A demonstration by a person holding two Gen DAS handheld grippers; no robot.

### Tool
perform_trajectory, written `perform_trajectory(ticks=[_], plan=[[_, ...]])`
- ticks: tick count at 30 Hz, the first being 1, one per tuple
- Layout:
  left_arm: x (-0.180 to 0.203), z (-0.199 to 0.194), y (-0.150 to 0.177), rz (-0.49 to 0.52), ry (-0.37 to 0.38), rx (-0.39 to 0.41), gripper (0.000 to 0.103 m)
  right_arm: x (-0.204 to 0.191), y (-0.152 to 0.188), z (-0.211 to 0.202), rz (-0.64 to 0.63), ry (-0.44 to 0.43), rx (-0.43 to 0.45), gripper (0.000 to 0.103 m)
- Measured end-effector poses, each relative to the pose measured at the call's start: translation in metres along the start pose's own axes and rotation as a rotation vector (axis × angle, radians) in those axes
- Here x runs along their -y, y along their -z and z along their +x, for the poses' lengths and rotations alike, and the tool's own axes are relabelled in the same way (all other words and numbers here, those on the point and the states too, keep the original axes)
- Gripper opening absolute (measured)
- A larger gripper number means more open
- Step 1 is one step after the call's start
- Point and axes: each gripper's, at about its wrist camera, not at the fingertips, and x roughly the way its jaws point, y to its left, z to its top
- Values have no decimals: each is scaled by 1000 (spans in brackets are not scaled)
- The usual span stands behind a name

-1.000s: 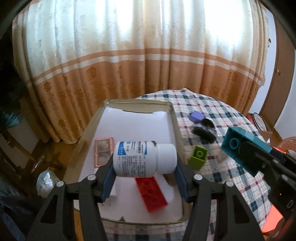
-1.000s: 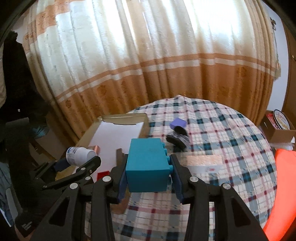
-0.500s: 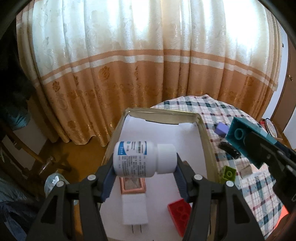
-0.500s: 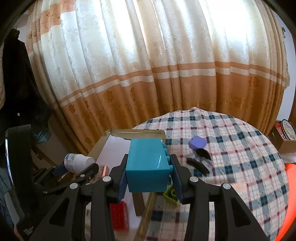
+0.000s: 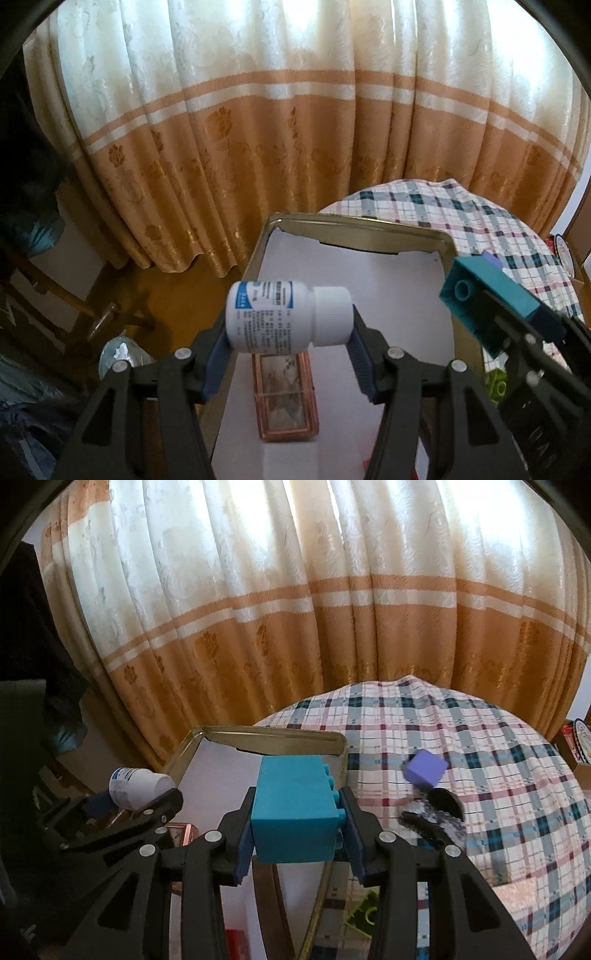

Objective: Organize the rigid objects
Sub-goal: 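Carry the pill bottle and blue brick over the tray with both grippers, then lower the bottle and brick into the tray and open both grippers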

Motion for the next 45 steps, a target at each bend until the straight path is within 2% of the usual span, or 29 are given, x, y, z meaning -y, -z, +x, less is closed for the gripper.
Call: perform_trajectory(ticks=[7, 12, 14, 16, 18, 20, 26, 29, 37, 45], plan=[[5, 17, -4, 11, -24, -43, 57, -1, 0, 17, -6, -24, -42, 45], [7, 25, -4, 14, -47, -69, 57, 4, 3, 20, 13, -84, -54, 45], [7, 26, -4, 14, -56, -78, 59, 7, 5, 19, 27, -102, -64, 48], [7, 22, -4, 16, -45, -72, 68, 10, 7, 14, 43, -113, -57, 52], [7, 15, -2, 8, -49, -55, 93, 14, 7, 5, 62, -124, -26, 57], [6, 9, -1, -7, -55, -36, 99, 18, 7, -7, 74, -122, 9, 65], [17, -21, 8, 16, -40, 36, 99, 40, 15, -41, 152, -72, 90, 67], [29, -33, 18, 28, 3, 54, 100, 55, 28, -57, 188, -30, 118, 68], [61, -58, 48, 68, 63, 75, 100, 88, 61, -82, 236, 33, 104, 68], [81, -70, 63, 100, 80, 78, 100, 107, 85, -98, 266, 64, 88, 68]])
